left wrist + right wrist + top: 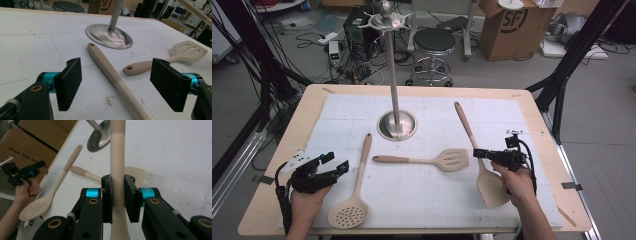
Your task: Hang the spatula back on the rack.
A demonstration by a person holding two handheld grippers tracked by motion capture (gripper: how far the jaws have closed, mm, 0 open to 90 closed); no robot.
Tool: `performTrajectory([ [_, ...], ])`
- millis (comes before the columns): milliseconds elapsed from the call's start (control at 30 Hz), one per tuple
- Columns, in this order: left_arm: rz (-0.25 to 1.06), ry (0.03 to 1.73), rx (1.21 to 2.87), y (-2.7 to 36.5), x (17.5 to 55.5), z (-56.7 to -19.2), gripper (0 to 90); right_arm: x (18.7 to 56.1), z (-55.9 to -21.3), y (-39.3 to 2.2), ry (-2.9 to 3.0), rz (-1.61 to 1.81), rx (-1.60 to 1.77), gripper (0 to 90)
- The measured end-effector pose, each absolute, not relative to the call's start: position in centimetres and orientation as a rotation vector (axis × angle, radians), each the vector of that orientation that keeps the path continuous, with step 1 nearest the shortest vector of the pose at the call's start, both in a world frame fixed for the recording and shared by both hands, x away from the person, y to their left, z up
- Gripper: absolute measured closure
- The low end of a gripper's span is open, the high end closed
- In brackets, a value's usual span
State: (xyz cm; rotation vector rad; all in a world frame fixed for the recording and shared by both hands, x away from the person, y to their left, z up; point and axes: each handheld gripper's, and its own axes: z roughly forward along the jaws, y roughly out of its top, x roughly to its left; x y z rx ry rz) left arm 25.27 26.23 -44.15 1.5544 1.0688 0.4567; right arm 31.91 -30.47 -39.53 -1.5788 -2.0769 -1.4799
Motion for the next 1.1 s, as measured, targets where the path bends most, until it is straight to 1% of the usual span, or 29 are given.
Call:
performTrajectory([
  [1100, 0.451, 1.060, 1.569, 26.1, 25.2, -44.2, 26.0, 33.6, -35.5, -24.2, -2.153, -1.816, -1.284, 78.4],
])
